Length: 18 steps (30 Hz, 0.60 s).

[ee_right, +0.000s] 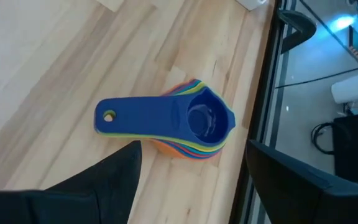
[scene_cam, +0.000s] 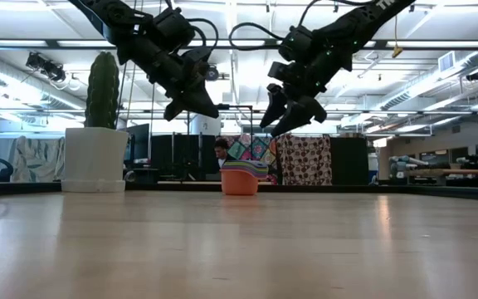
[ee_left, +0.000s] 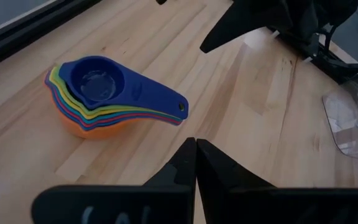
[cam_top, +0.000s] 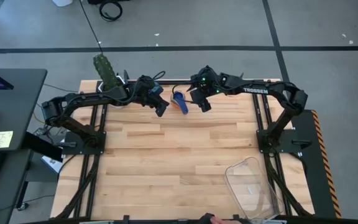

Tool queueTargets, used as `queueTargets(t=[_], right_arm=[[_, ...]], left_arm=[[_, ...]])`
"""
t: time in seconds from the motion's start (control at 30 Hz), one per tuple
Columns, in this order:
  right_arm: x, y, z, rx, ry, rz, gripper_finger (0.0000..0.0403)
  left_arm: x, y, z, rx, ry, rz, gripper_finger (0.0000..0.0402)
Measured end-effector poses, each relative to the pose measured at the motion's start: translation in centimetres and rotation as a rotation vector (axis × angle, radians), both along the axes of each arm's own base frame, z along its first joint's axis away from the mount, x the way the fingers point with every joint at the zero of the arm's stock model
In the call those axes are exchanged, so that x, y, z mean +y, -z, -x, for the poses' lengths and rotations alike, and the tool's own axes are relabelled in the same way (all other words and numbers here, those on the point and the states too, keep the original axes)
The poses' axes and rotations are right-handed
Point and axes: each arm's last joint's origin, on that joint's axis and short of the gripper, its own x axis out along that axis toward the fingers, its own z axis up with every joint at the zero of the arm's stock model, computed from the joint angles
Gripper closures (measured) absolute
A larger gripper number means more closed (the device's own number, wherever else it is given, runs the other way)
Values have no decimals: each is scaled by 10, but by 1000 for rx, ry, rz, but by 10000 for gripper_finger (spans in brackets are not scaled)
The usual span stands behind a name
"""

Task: Nest measuring cups in basket
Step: Put the stacked measuring cups into the transparent bin

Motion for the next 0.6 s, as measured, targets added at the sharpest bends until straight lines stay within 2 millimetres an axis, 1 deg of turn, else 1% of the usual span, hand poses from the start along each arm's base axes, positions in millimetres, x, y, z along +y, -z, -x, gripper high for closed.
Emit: queueTargets(t=[0.1,0.2,0.37,0.53,0.6], right_arm=[[-1,3,-2,6,-33,28,110],[-5,13,-6,29,-61,48,111],[-7,23,-8,63,-111,86,111],[-15,30,-9,69,-180,136,111],[-19,37,-9,81,-211,139,111]], left_arm=[[0,0,0,-1,0,-1,388],[0,0,0,-3,0,-1,388],[0,-1,0,-6,0,-3,388],[0,-1,-1,-16,0,-9,388],[1,-2,-1,-18,0,-9,388]])
